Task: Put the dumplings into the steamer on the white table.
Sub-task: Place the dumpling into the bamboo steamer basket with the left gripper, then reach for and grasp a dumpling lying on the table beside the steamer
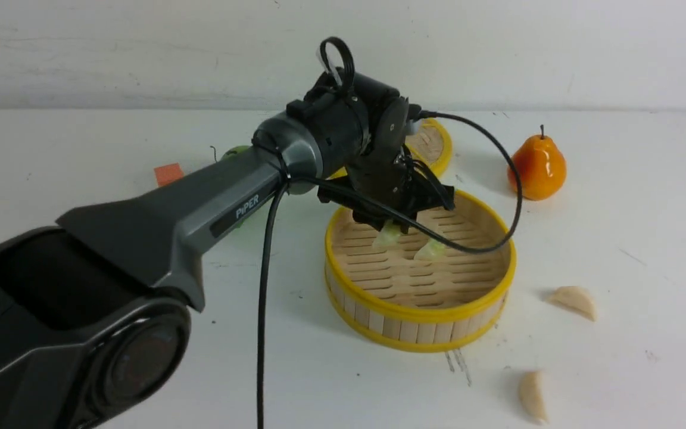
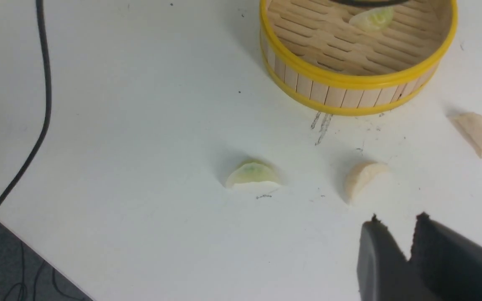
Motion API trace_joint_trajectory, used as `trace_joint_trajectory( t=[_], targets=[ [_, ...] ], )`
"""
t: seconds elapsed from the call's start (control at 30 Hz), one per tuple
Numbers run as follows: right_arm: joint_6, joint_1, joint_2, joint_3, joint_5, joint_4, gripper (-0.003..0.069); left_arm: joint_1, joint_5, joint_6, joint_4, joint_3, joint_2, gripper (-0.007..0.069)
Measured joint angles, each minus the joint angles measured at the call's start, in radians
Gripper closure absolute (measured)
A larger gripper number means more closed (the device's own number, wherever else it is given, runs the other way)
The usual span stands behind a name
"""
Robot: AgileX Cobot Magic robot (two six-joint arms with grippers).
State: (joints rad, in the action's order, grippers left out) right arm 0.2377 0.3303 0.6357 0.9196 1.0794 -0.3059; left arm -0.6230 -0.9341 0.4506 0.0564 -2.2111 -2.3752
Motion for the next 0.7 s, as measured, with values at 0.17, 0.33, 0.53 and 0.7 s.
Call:
trace_joint_trajectory(
  t=[0.17,0.33,0.53,0.7],
  targets=[
    [0.0,0.0,0.0,0.0,0.0,0.0,0.0526,-0.001,0.012,-0.003,-0.013,-0.002,-0.036,0.039],
    [-0.003,0.0,0.0,0.0,-0.001,-0.002,0.052,0.0,-0.055,-0.01,-0.018,-0.017,-0.019,0.0242],
    [-0.003,0.0,0.017,0.007,-0.035,-0.011,0.0524,-0.001,-0.246,-0.151,-0.019,-0.1,0.12,0.0208],
    [0.075,0.0,0.143,0.065,0.011,-0.055,0.0621,-0.001,-0.303,-0.248,-0.056,-0.121,0.318,0.034]
  ],
)
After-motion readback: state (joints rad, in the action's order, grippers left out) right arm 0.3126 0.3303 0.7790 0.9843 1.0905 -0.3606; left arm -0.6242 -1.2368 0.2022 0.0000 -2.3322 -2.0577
